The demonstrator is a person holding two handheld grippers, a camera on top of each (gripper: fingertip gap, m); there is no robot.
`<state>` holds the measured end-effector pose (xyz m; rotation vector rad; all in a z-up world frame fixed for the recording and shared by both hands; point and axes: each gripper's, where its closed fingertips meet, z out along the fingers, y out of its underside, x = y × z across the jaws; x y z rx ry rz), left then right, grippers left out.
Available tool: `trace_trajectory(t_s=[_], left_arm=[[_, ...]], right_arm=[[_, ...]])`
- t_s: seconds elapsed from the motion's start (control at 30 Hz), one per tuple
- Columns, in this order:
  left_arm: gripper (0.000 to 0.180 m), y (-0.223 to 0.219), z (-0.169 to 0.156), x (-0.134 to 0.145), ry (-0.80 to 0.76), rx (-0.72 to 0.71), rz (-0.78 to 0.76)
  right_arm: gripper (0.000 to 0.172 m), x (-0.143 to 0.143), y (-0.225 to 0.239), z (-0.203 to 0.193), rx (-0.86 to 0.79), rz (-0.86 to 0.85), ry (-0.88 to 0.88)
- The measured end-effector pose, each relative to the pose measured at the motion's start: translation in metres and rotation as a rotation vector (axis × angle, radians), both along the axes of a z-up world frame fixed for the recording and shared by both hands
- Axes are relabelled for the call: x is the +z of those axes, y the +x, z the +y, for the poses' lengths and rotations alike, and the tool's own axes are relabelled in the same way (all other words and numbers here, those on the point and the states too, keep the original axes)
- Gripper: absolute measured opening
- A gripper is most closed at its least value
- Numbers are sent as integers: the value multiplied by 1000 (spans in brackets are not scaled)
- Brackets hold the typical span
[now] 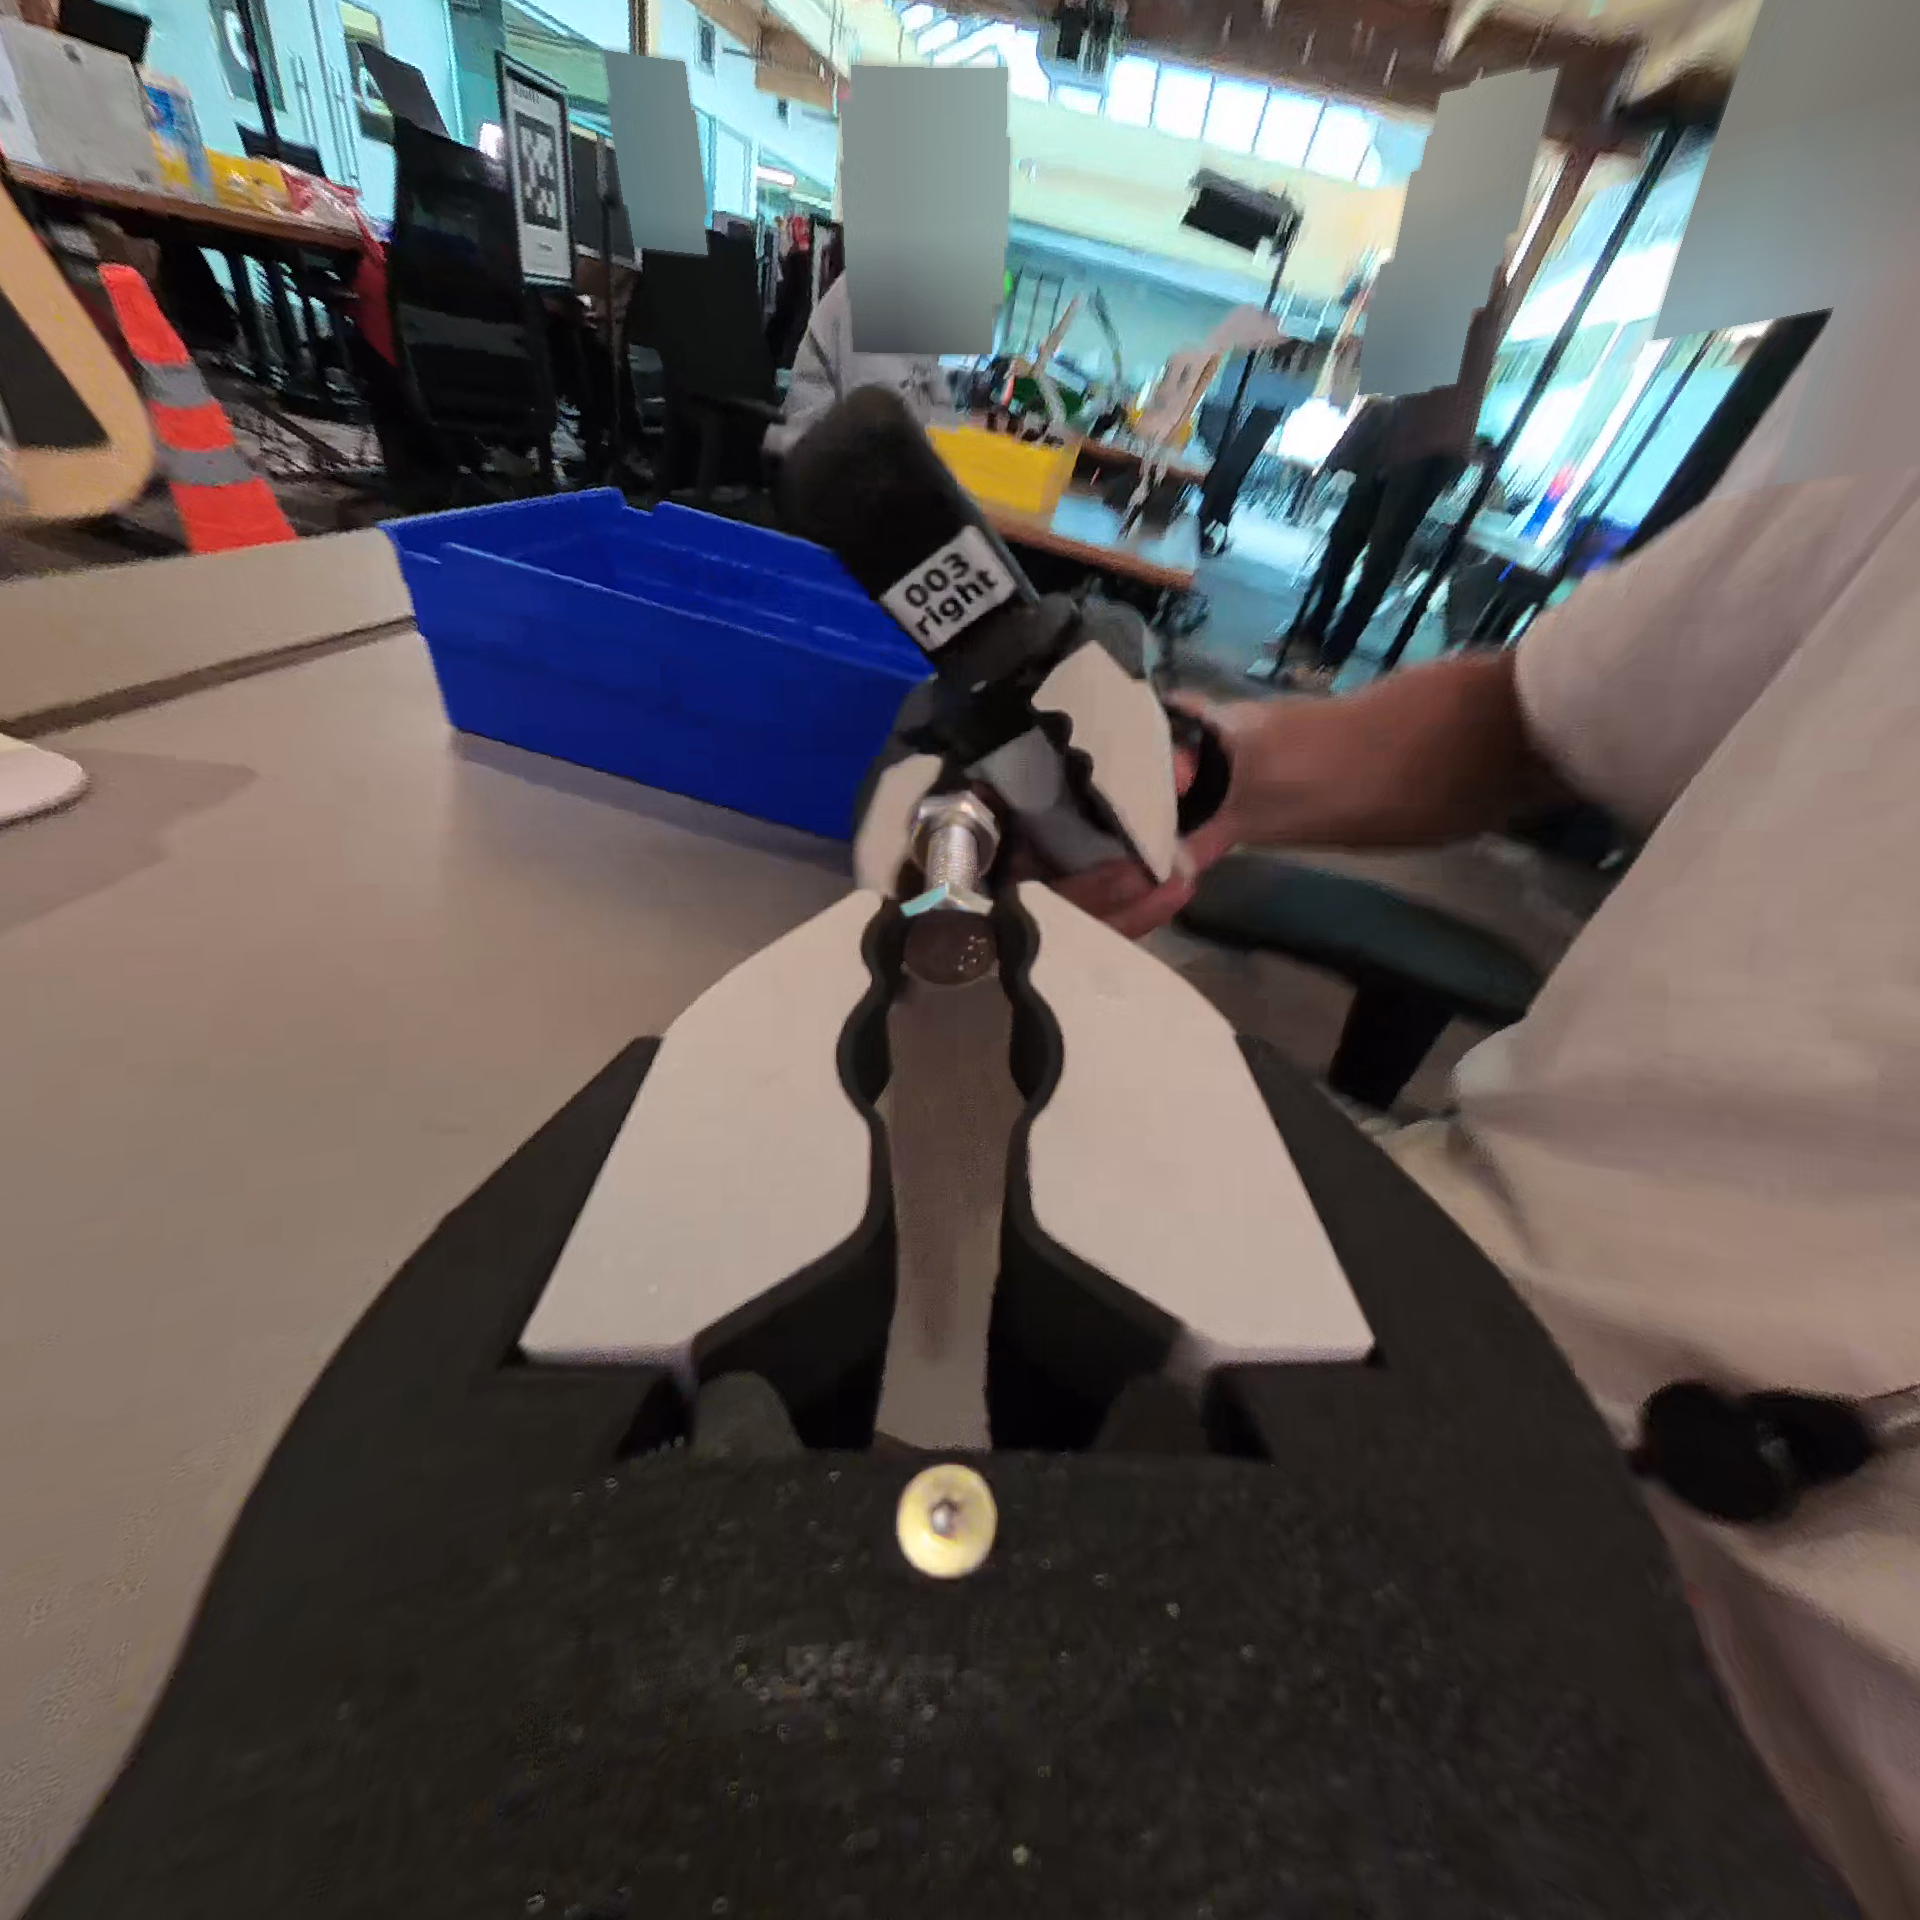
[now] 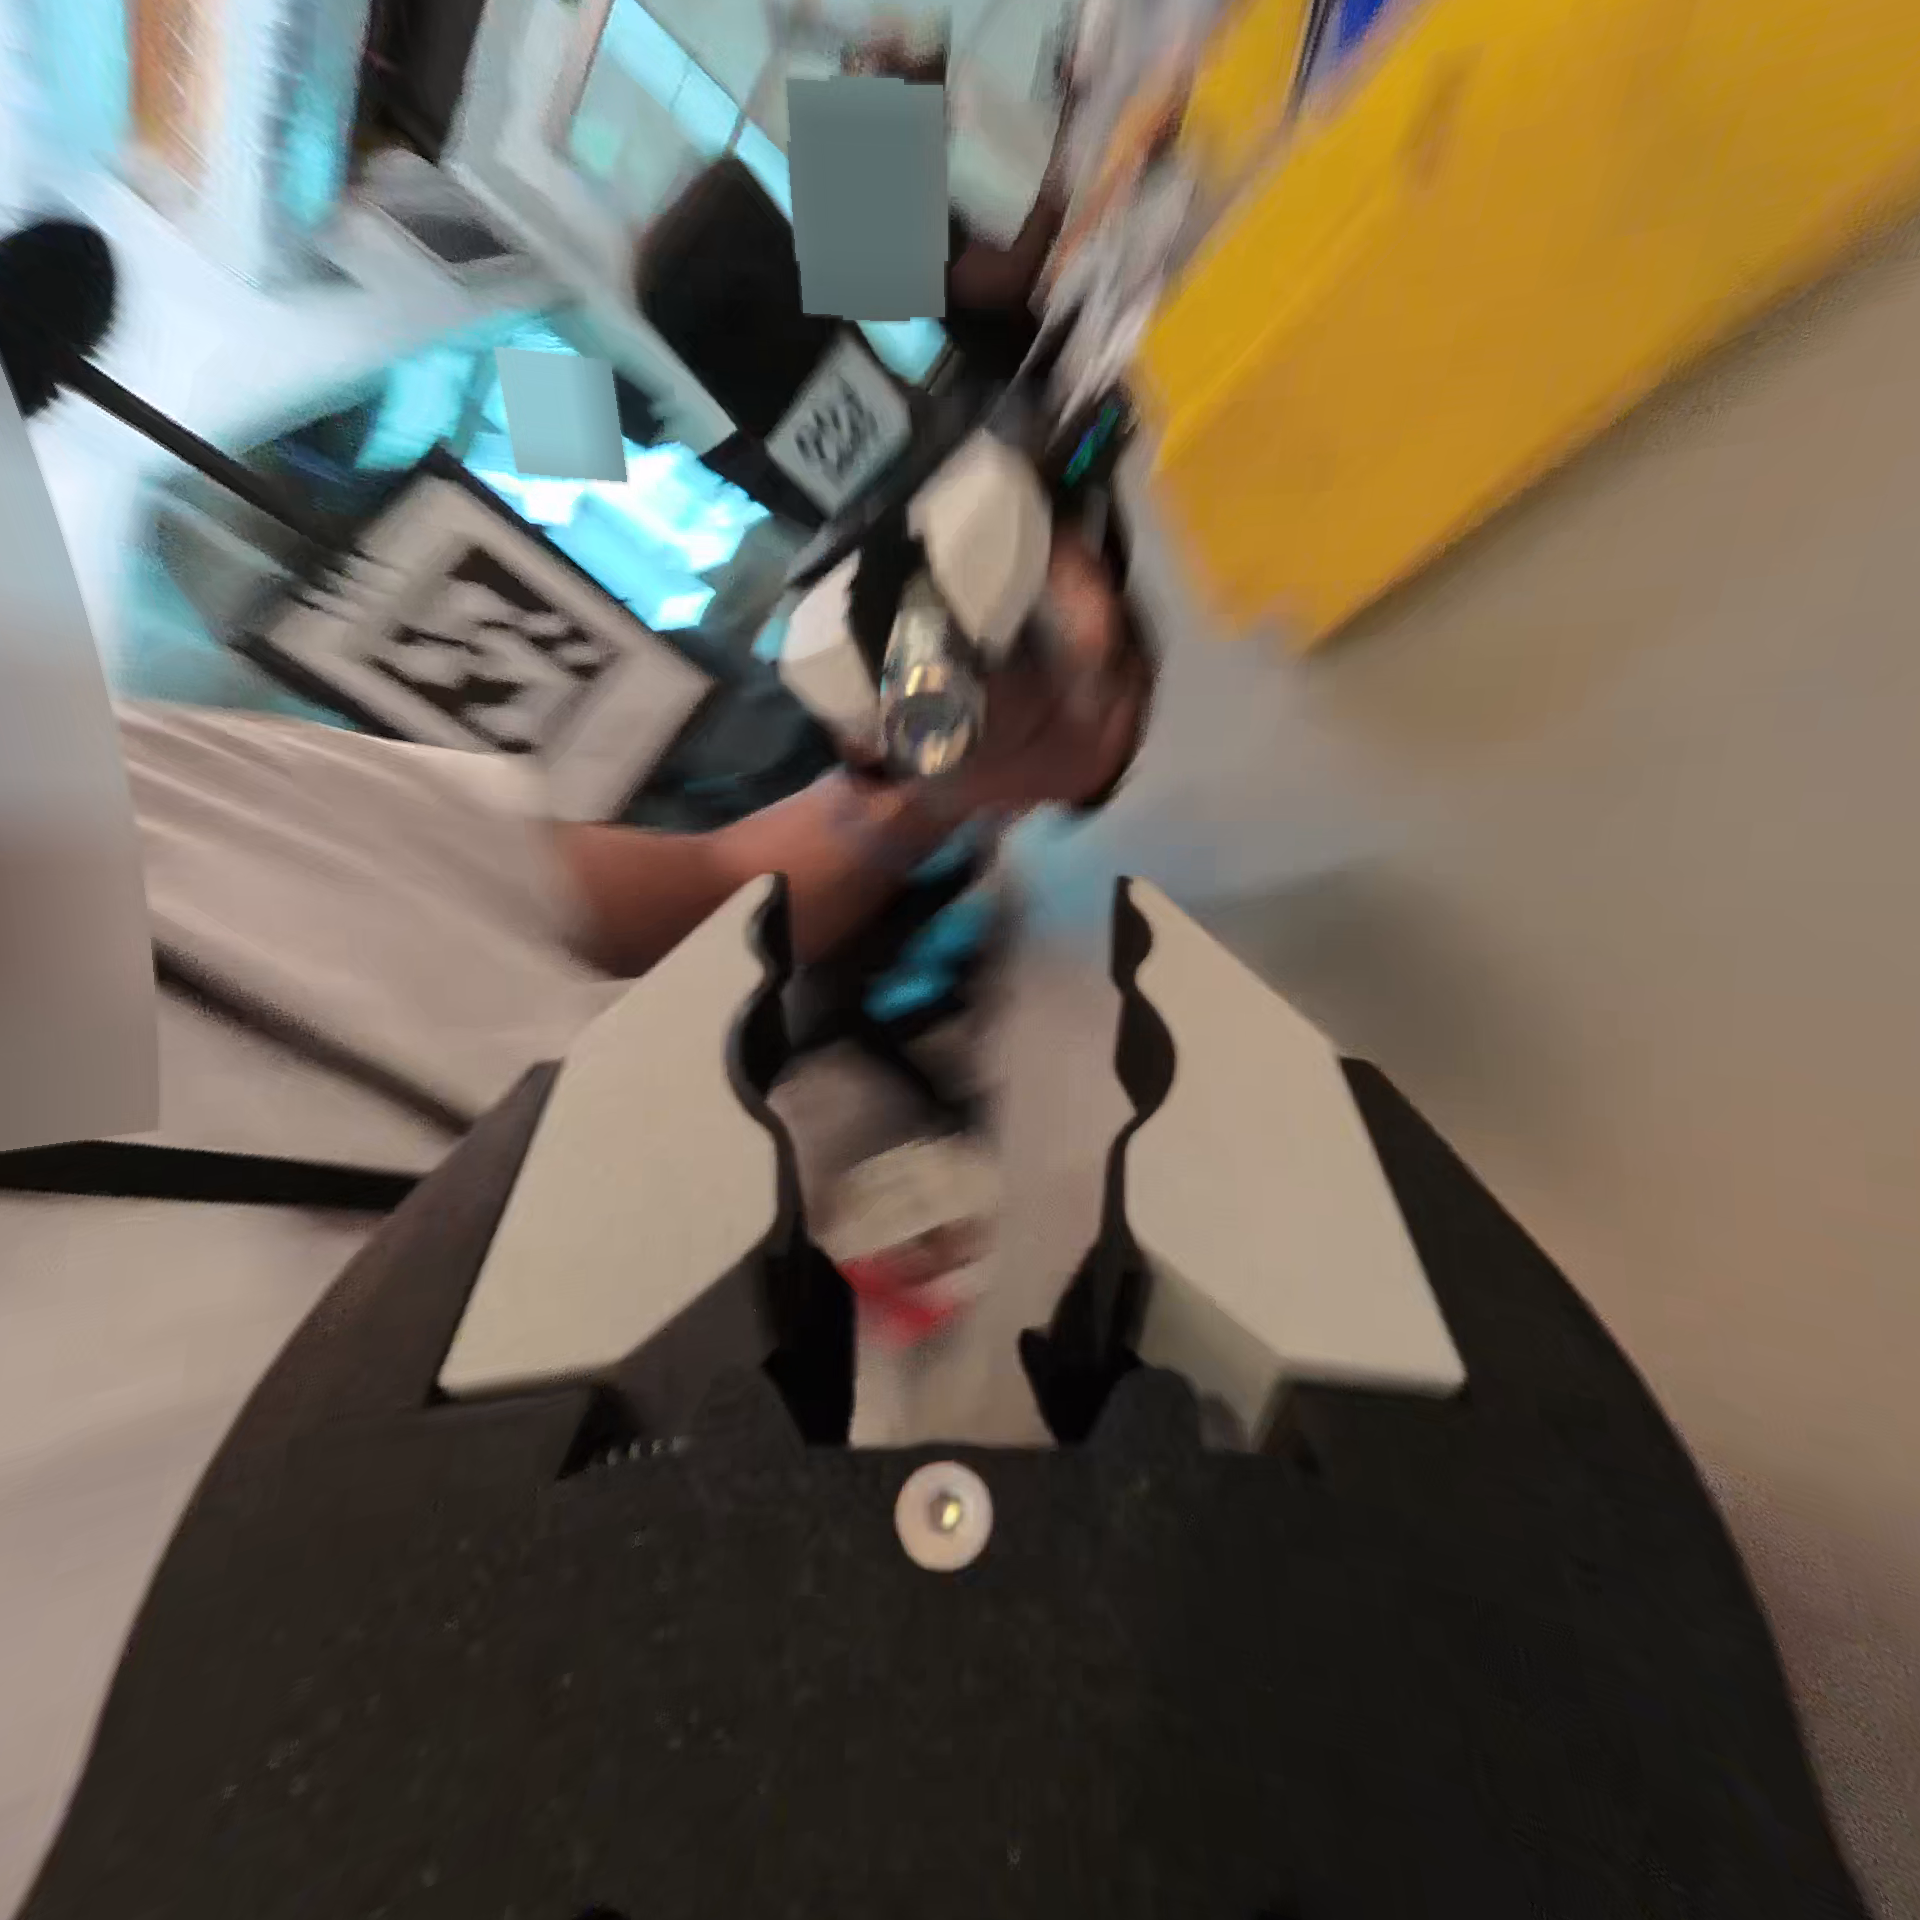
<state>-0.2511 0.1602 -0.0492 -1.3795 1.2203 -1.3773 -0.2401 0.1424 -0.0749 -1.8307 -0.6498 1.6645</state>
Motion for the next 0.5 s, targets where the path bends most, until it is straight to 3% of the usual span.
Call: trace_trajectory(t_s=[0.1, 0.17, 0.23, 0.3, 0.37, 0.5], left_arm=[[18, 2, 3, 2, -179, -23, -39], [18, 3, 6, 2, -280, -35, -59], [17, 3, 0, 0, -368, -102, -53], [17, 5, -3, -6, -393, -120, -28], [17, 8, -9, -9, -413, -145, -9], [18, 12, -17, -11, -435, -178, 0]], right_arm=[[70, 18, 8, 20, -190, -41, 532], [70, 17, 2, 12, -172, -126, 741], [70, 17, -4, 1, -150, -202, 874], [63, 23, 2, 6, -277, -259, 1017], [55, 24, 0, -3, -288, -288, 1139], [56, 0, -6, -6, -217, -430, 1181]])
